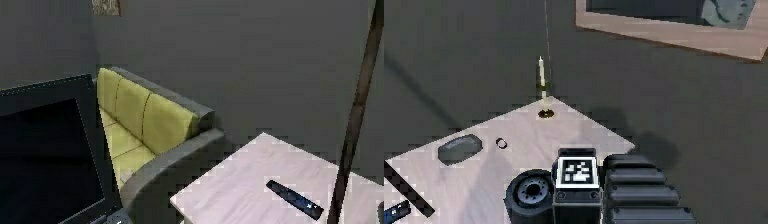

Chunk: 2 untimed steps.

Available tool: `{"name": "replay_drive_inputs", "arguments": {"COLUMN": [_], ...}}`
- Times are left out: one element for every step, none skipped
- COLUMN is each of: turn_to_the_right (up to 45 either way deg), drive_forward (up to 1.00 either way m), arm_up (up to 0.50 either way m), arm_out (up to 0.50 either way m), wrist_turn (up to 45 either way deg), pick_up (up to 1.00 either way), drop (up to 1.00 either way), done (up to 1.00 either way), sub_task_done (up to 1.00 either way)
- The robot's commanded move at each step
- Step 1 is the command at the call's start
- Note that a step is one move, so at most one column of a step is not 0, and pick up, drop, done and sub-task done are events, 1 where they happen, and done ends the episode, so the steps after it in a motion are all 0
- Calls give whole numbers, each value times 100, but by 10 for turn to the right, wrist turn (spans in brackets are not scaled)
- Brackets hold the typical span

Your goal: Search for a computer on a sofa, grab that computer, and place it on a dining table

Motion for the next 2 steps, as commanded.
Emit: {"name": "replay_drive_inputs", "arguments": {"turn_to_the_right": [-450,-210], "drive_forward": [0,0], "arm_up": [0,0], "arm_out": [0,0], "wrist_turn": [0,0], "pick_up": [0,0], "drop": [0,0], "done": [0,0], "sub_task_done": [0,0]}}
